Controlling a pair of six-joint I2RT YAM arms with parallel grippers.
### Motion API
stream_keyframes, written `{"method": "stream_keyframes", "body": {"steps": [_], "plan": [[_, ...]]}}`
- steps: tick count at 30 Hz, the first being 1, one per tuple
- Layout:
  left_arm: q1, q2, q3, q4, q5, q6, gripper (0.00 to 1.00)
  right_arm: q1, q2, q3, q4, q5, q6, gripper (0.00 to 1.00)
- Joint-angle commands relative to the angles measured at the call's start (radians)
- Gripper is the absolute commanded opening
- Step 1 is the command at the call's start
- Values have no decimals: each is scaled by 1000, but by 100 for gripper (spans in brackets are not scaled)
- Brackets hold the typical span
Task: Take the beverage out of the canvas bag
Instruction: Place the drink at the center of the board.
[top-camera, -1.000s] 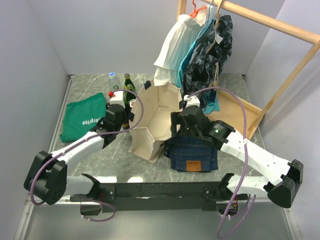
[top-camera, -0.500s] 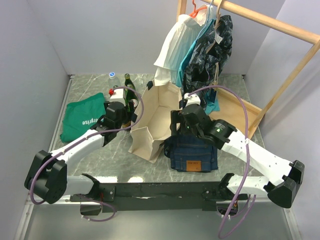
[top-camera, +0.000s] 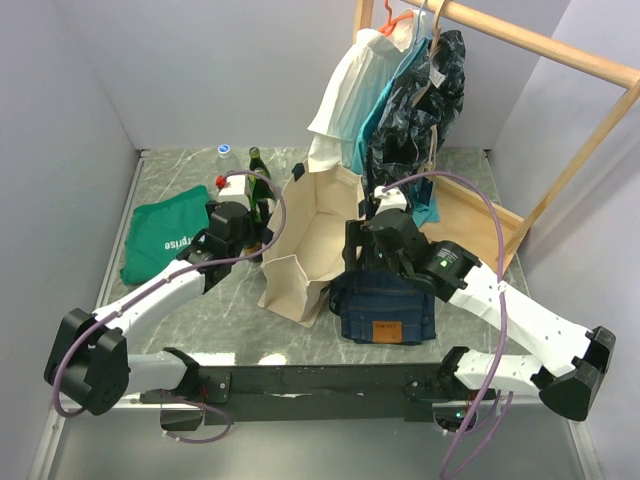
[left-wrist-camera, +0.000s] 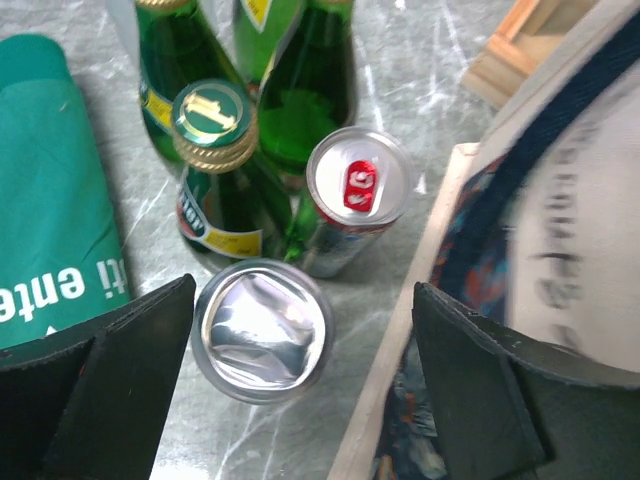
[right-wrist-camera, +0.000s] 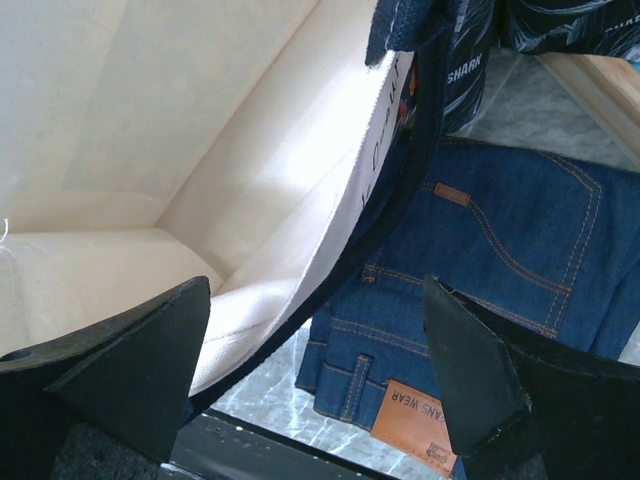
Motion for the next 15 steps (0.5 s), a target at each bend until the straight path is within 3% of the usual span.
{"method": "stream_keyframes", "body": {"steps": [1,12,15], "plan": [[-13,-37,64,-3,37,-16,95,0,-33,20,2,20,15,92],[-16,-87,177,-115,83,-3,100,2,-38,41,-34,83,-4,93],[-16,-101,234,-168,104,7,97,2,-30,70,-67,120,-20,93]]}}
